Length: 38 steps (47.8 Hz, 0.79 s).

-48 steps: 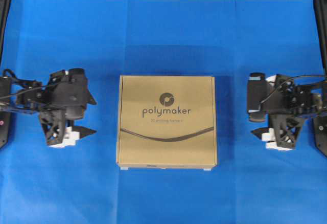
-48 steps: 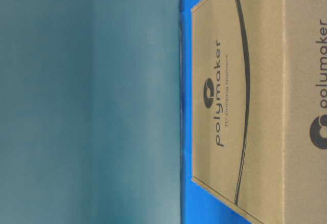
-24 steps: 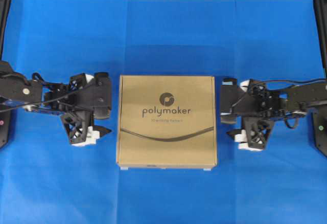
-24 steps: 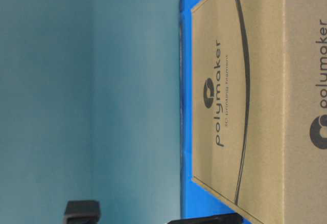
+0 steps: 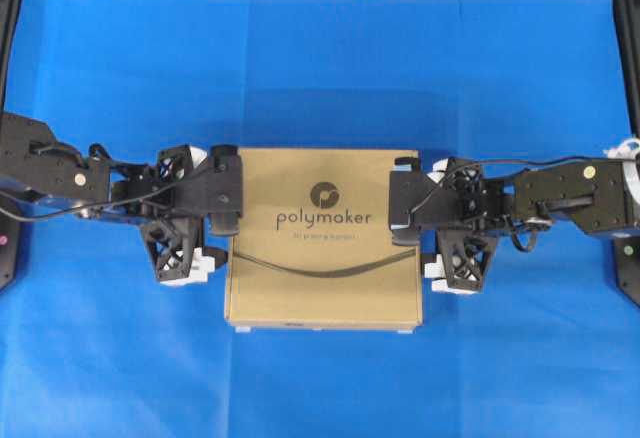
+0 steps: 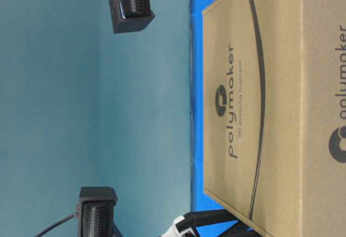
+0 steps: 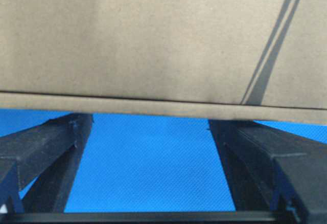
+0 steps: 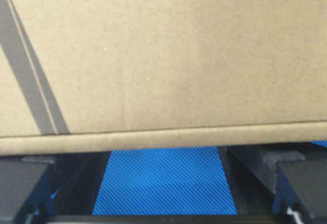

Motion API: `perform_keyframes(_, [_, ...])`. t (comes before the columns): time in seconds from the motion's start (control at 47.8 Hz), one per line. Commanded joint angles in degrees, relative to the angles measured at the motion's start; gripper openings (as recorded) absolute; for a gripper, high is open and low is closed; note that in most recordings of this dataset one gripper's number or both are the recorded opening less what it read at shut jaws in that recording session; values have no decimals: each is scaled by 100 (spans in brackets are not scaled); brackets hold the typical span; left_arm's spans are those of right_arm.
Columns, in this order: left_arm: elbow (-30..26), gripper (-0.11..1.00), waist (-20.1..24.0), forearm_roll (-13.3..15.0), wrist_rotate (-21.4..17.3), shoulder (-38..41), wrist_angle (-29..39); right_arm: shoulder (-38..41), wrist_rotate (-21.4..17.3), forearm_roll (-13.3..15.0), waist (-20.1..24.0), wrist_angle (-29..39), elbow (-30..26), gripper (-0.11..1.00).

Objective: Lift up the cardboard box by clamping it between your arms.
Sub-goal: 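Squeeze the box between both grippers and raise it off the table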

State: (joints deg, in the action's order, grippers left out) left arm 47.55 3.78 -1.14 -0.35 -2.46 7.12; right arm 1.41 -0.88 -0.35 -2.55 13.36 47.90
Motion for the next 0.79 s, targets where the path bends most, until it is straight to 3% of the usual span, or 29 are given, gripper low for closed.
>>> perform_keyframes(0.0, [-202,90,18,-9,-26,35,26,0,-18,-26,-18,-70,-167,100])
perform_keyframes(0.46, [-510,89,53,-9,-44,70,202,-132,-35,-26,-70,53,-246,100])
perform_keyframes(0.774, [-1213,89,88,-9,-70,-536,1415,-756,-26,-26,-105,1169,-606,100])
